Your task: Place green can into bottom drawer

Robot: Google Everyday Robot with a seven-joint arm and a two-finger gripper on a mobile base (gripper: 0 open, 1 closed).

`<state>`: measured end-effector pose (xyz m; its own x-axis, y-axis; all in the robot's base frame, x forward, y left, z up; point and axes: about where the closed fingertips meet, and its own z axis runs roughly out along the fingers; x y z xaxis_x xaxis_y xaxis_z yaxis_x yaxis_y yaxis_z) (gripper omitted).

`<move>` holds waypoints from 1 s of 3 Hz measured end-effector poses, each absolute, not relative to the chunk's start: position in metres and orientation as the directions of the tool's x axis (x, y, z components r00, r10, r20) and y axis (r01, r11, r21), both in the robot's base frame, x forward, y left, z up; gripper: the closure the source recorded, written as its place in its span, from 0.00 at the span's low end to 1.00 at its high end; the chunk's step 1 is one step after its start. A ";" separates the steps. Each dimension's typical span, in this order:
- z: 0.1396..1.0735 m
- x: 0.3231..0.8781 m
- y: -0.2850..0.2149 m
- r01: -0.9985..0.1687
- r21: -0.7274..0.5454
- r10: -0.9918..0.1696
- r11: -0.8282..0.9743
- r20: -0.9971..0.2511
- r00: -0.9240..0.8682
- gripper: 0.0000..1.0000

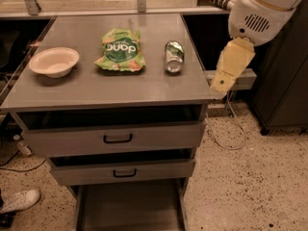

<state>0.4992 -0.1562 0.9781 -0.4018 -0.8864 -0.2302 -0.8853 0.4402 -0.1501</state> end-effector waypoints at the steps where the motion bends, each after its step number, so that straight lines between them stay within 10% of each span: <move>1: 0.975 0.519 -0.143 -0.851 -0.152 -0.846 0.502 -0.289 -0.447 0.00; 3: 0.965 0.584 -0.108 -0.786 -0.136 -0.777 0.603 -0.325 -0.539 0.00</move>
Offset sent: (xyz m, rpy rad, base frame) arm 0.0928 0.0557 -0.0046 0.1438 -0.0557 -0.2306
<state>0.5835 -0.1085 0.9650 -0.5395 -0.7767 -0.3252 -0.7861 0.6029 -0.1358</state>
